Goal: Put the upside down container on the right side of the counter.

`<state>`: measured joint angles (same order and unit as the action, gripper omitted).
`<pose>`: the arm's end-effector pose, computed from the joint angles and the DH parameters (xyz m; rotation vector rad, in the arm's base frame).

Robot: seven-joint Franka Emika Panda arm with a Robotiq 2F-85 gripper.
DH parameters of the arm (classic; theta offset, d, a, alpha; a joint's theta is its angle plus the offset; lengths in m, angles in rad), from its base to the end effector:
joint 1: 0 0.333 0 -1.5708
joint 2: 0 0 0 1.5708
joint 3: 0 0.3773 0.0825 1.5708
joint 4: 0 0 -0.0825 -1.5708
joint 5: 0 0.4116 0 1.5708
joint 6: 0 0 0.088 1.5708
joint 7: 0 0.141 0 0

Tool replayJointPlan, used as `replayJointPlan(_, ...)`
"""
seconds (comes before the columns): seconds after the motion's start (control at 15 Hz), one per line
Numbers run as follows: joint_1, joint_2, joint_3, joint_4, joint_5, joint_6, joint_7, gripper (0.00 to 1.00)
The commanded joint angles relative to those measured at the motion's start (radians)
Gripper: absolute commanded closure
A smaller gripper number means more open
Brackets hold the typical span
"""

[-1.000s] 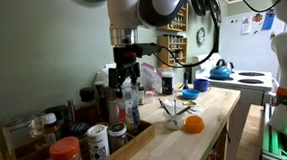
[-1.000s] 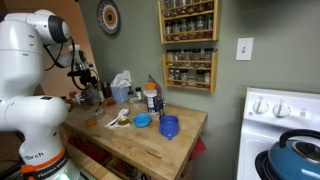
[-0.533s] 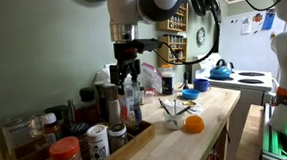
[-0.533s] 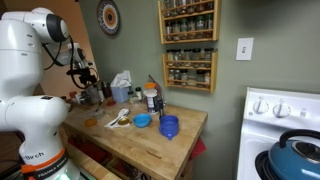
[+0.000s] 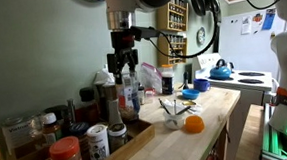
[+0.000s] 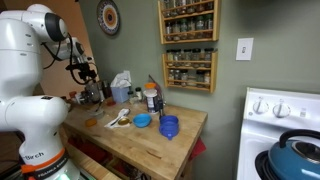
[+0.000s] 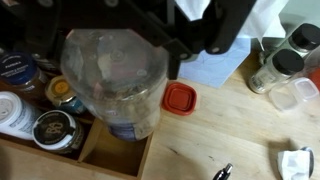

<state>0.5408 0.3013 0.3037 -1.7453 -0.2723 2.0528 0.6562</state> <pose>0.4832 0.4845 0.4225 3.0058 0.4518 0.1859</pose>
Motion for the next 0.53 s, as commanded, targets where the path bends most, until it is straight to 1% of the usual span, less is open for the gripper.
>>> replayJointPlan(0.0,0.009,-0.006,-0.005,0.048,-0.026,-0.064,-0.032,0.37)
replayJointPlan(0.07,0.008,-0.009,-0.004,0.059,-0.026,-0.088,-0.048,0.37)
replayJointPlan(0.13,0.005,0.003,-0.004,0.042,-0.012,-0.044,-0.023,0.37)
replayJointPlan(0.2,0.005,0.003,-0.004,0.050,-0.012,-0.051,-0.027,0.12)
replayJointPlan(0.47,0.005,0.008,-0.005,0.051,-0.012,-0.051,-0.027,0.12)
